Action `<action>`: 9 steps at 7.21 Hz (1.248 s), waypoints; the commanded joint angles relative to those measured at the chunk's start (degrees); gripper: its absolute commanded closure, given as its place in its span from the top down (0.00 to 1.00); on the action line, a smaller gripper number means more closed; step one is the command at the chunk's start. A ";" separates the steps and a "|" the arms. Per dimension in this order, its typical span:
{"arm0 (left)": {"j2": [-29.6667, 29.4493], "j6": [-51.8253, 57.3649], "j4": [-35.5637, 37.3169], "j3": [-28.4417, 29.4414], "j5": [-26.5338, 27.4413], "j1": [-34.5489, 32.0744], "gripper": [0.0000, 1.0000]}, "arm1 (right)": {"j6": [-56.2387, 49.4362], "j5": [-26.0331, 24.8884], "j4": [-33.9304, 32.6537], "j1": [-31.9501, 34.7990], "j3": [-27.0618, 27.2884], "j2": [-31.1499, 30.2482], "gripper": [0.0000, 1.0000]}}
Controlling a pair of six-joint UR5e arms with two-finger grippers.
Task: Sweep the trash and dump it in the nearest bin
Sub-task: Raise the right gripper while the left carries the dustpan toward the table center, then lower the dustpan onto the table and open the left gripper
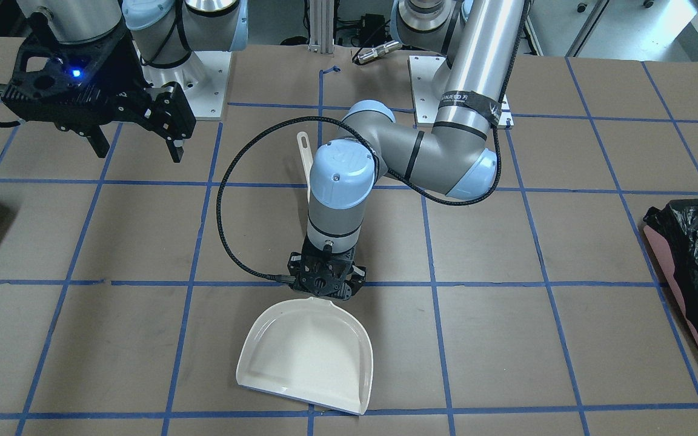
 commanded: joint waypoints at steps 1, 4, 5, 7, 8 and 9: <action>-0.36 -1.69 -0.03 -0.03 -0.15 -0.39 0.00 | -0.07 0.03 -0.04 0.04 0.02 -0.04 1.00; -0.27 -4.95 0.05 -1.52 -1.91 -0.74 0.00 | -0.07 -0.05 0.05 0.04 0.02 -0.04 1.00; -0.19 -6.17 -0.03 -1.53 -1.83 -1.26 0.16 | -0.07 -0.05 -0.04 0.04 0.02 -0.04 1.00; 0.17 -9.51 -0.38 -1.53 -1.91 -2.15 0.71 | -0.07 -0.05 -0.04 0.04 0.02 -0.04 1.00; 0.17 -9.53 -0.56 -1.53 -1.83 -2.15 0.85 | -0.07 -0.05 -0.04 0.04 0.02 -0.04 1.00; 0.95 -9.53 -0.56 -1.53 -1.74 -2.15 1.00 | -0.16 -0.05 -0.04 0.04 0.02 0.05 1.00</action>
